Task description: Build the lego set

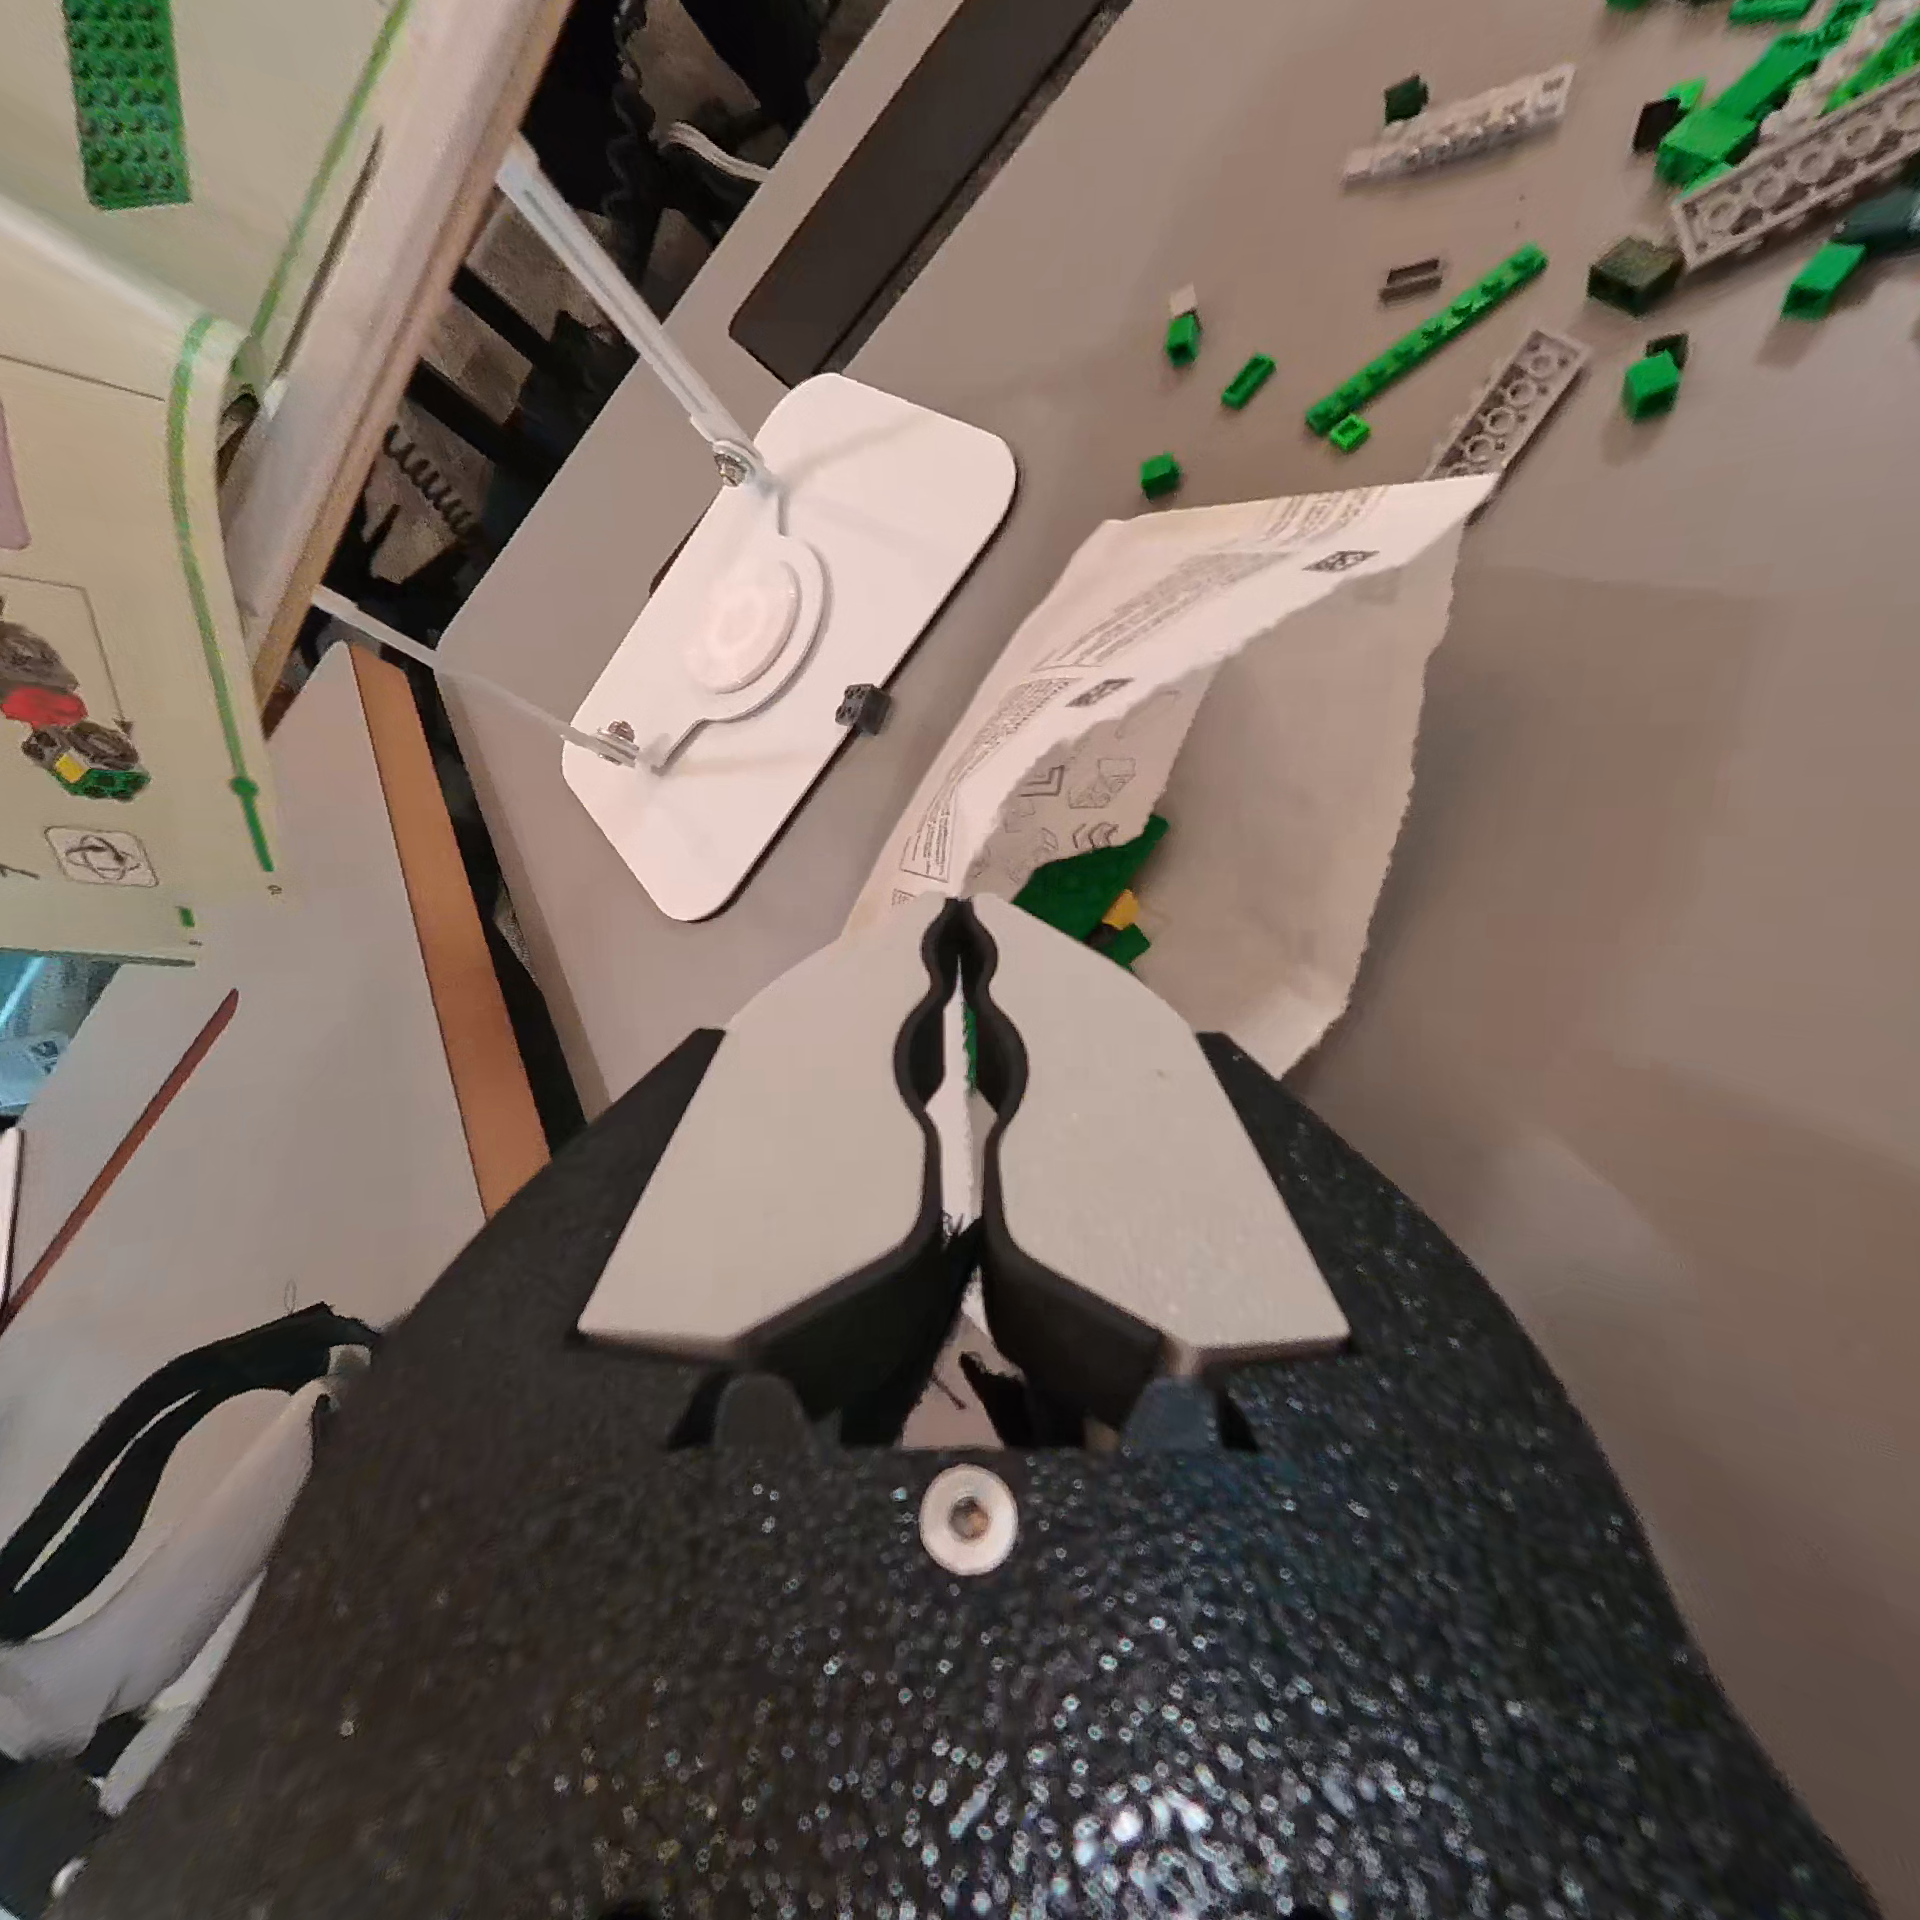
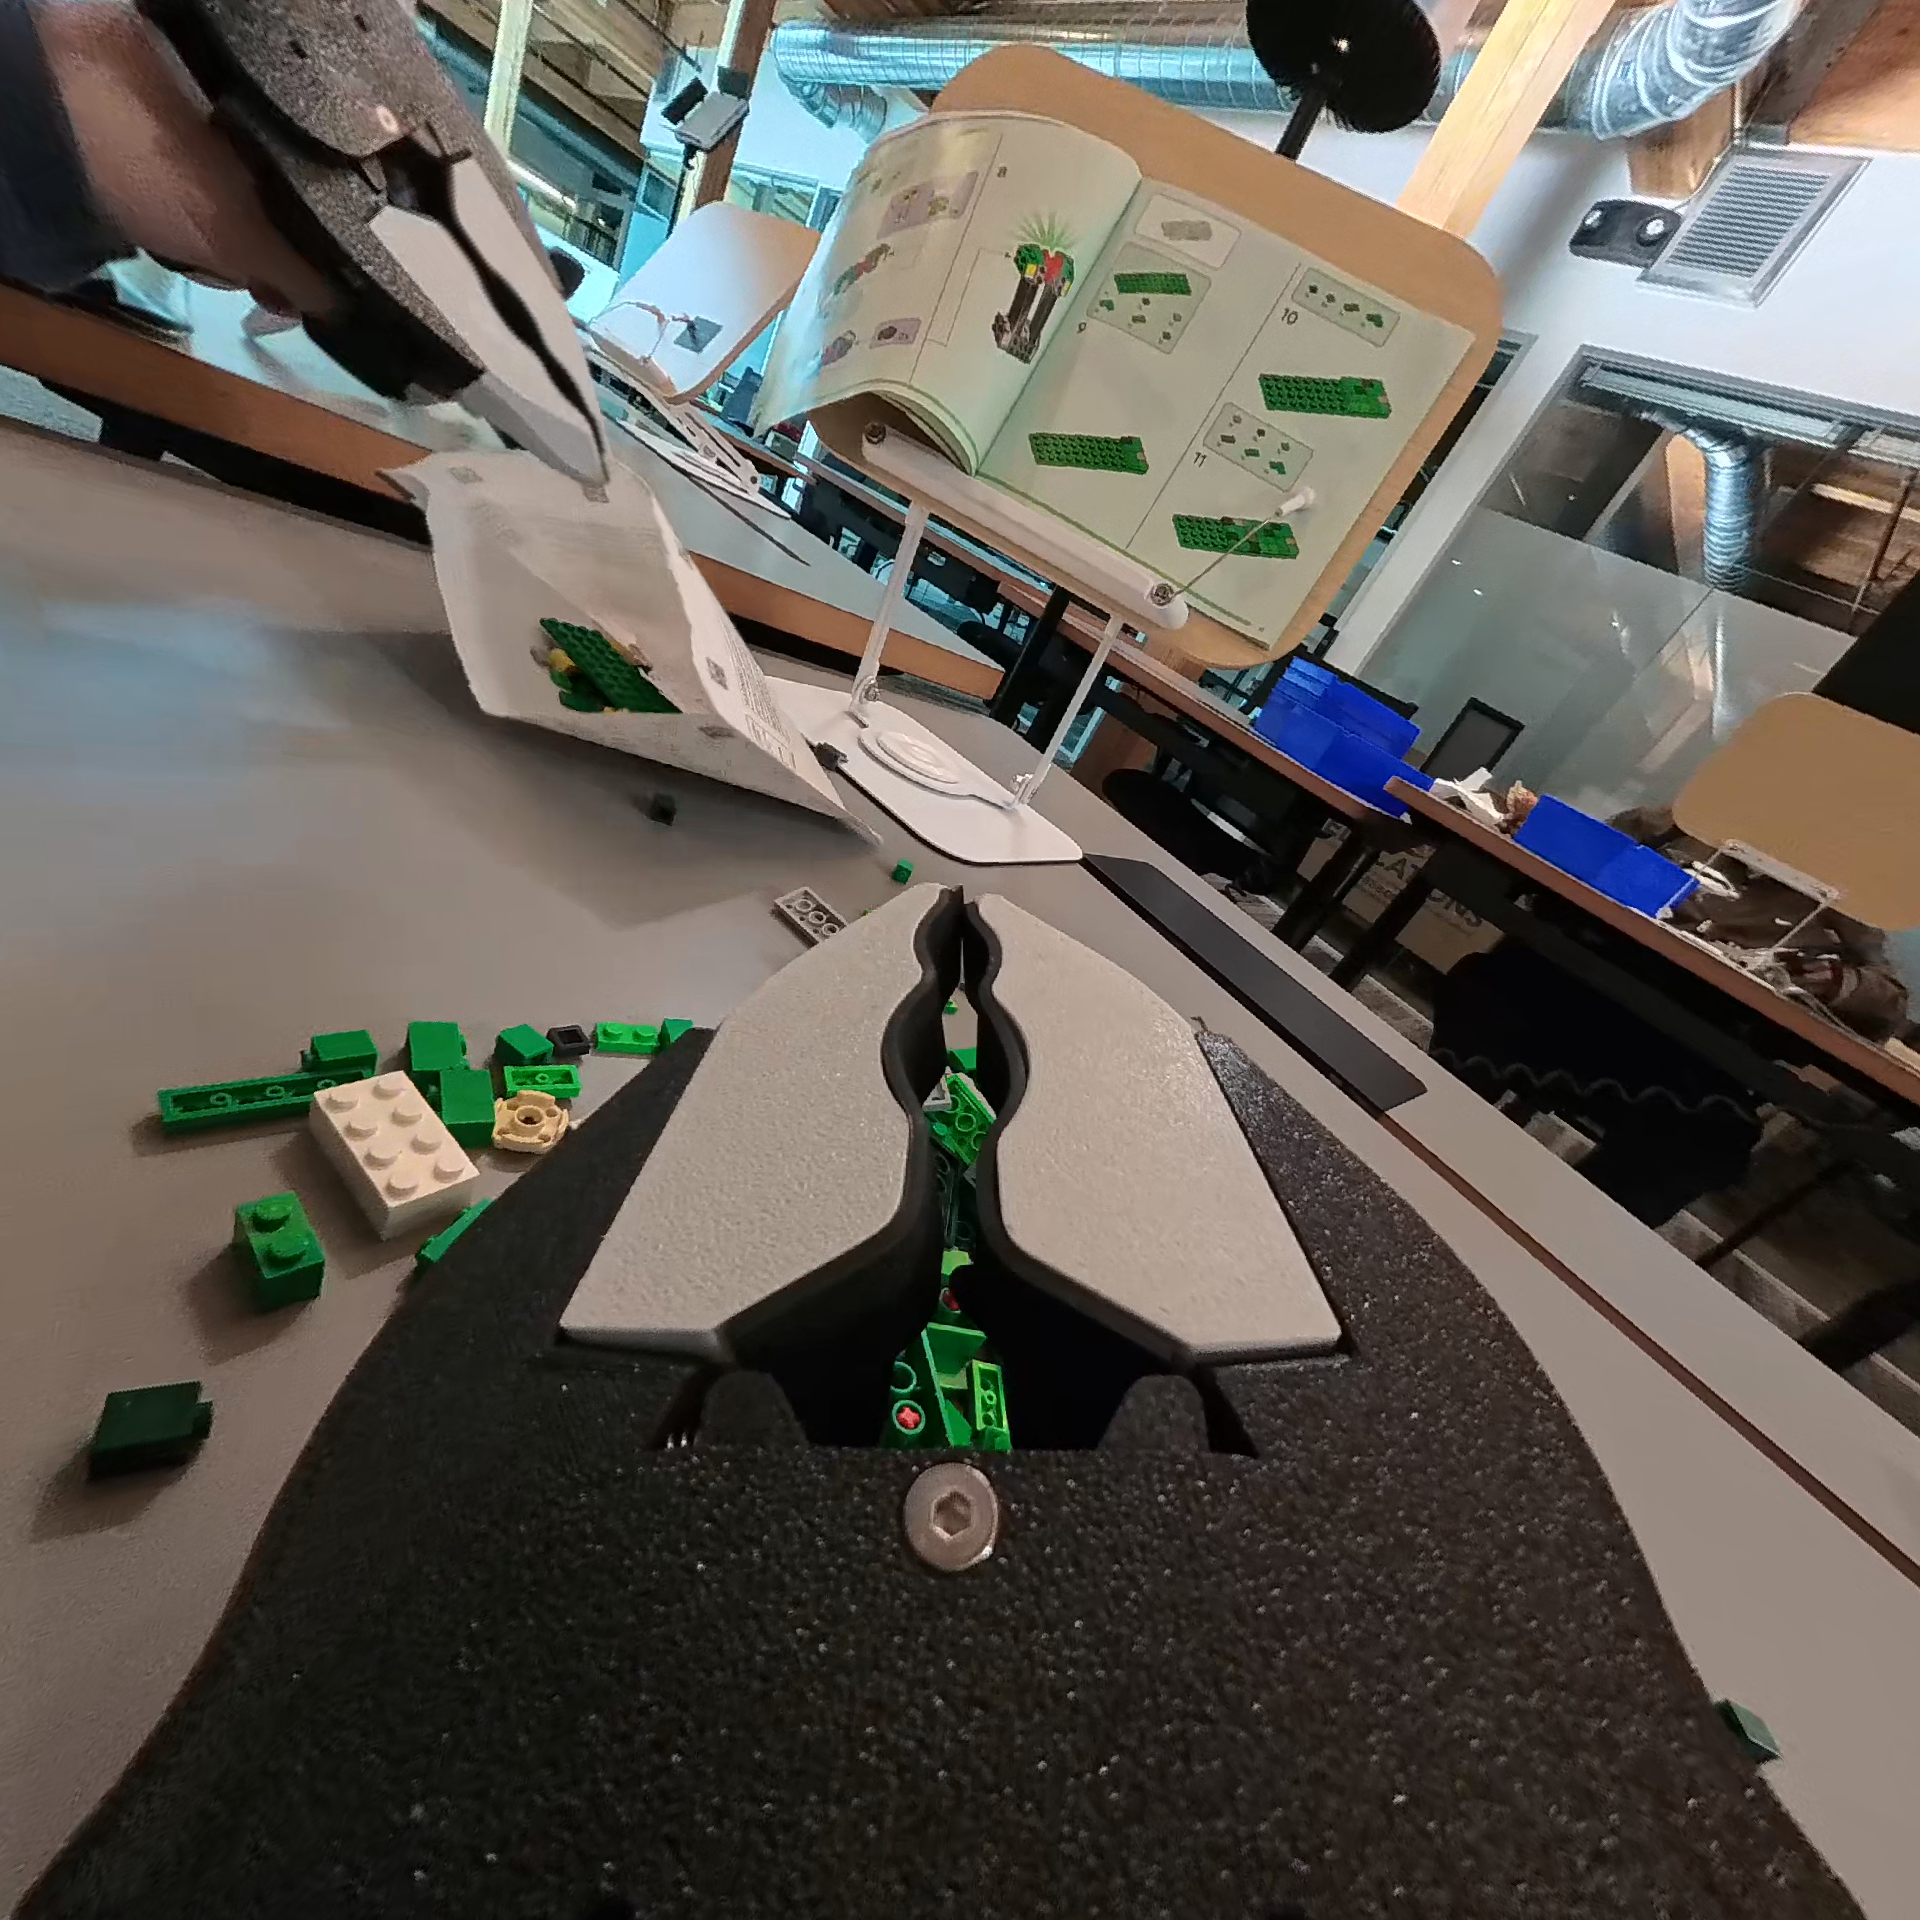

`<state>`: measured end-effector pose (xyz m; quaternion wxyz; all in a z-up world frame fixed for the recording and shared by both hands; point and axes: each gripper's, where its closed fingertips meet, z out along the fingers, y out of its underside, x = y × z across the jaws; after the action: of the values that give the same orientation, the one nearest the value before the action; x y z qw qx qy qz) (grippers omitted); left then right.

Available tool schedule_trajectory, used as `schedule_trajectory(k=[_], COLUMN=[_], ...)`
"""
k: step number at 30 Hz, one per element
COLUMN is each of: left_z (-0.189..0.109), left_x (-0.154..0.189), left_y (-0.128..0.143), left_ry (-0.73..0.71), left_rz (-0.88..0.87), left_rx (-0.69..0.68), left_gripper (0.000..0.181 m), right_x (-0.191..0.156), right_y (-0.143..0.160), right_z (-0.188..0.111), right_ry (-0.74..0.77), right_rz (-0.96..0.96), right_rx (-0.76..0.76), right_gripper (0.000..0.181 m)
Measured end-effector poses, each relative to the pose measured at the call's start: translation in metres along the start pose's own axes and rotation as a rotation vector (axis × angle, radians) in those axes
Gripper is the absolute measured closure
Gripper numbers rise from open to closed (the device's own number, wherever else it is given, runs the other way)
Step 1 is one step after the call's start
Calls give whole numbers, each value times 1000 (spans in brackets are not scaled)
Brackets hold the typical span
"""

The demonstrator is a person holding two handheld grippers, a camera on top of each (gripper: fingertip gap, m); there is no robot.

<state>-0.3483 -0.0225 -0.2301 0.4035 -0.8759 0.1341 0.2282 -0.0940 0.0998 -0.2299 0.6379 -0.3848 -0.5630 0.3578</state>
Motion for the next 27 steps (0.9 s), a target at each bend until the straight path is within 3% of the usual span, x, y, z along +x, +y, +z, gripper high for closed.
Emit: schedule_trajectory(k=[14,20,23,27], left_z=[-1,-1,0,-8], left_x=[-23,-32,-37,-52], left_y=[-10,-25,-24,-4], left_ry=[-1,97,51,-110], left_rz=[-259,-262,-227,-213], left_rx=[14,-75,-126,-205], left_gripper=[181,181,181,181], right_x=[-1,0,0,-1], right_y=[1,3,3,3], right_z=[1,2,2,2], right_ry=[-4,0,1,-3], right_rz=[-11,-12,-17,-21], right_rx=[-9,-16,-17,-18], right_gripper=[181,181,181,181])
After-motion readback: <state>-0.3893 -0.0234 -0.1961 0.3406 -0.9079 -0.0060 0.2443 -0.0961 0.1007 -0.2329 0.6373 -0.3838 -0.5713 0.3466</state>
